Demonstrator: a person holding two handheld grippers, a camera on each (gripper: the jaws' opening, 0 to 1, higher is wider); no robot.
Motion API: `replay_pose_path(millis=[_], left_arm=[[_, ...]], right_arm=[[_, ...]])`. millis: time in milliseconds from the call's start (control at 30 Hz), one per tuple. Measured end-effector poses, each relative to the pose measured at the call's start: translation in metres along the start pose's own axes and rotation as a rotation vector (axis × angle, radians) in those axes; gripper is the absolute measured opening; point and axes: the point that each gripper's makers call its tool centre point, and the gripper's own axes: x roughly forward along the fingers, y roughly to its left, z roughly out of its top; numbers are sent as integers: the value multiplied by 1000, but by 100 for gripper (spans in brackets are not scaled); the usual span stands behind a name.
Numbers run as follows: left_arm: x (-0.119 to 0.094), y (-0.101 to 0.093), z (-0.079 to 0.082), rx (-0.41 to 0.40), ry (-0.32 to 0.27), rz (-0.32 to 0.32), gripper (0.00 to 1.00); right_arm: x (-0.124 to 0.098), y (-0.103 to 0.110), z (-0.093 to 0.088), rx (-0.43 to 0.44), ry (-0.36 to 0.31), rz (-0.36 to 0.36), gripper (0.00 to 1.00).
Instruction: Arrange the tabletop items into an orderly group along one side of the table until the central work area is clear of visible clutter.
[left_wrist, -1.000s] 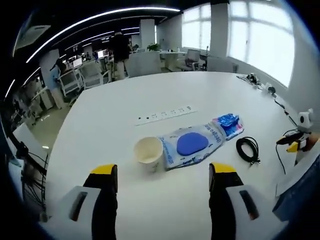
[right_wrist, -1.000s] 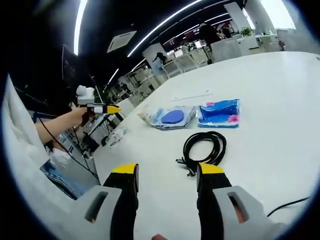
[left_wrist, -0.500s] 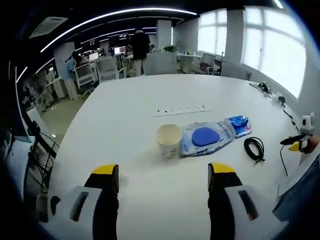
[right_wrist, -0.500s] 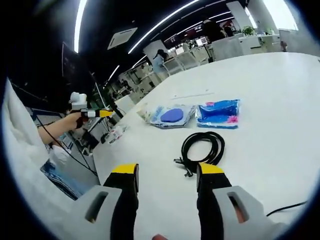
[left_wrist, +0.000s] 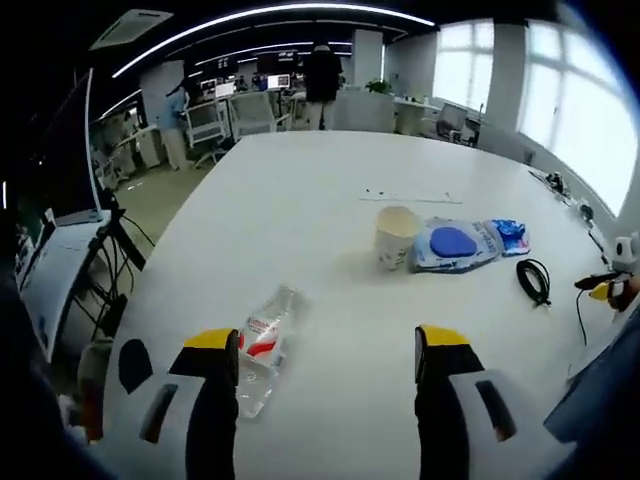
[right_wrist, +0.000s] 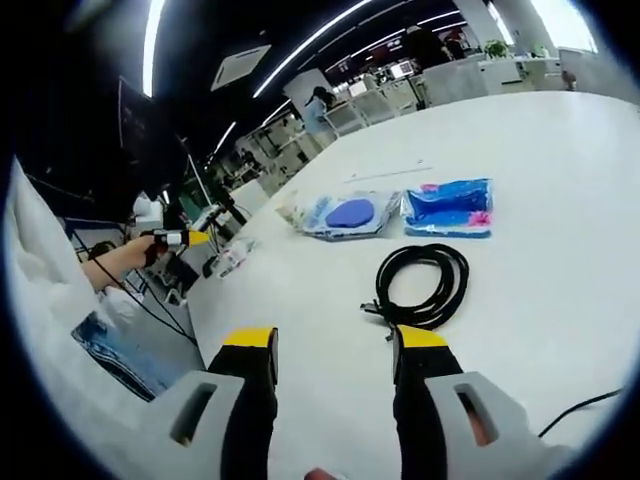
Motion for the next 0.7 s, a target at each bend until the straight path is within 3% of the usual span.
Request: replay_pose_path(millis=[367, 467, 633, 700], left_arm=[[18, 32, -7, 138, 101, 23, 72], [30, 31, -4, 176, 131, 0, 69], [48, 28, -12, 285, 263, -35, 66], [56, 26, -8, 290, 271, -40, 66]], right_arm=[[1, -6, 1, 9, 20, -29, 44], [1, -7, 1, 17, 21, -37, 44], [2, -8, -2, 24, 33, -50, 44], [3, -7, -3, 26, 35, -51, 44]])
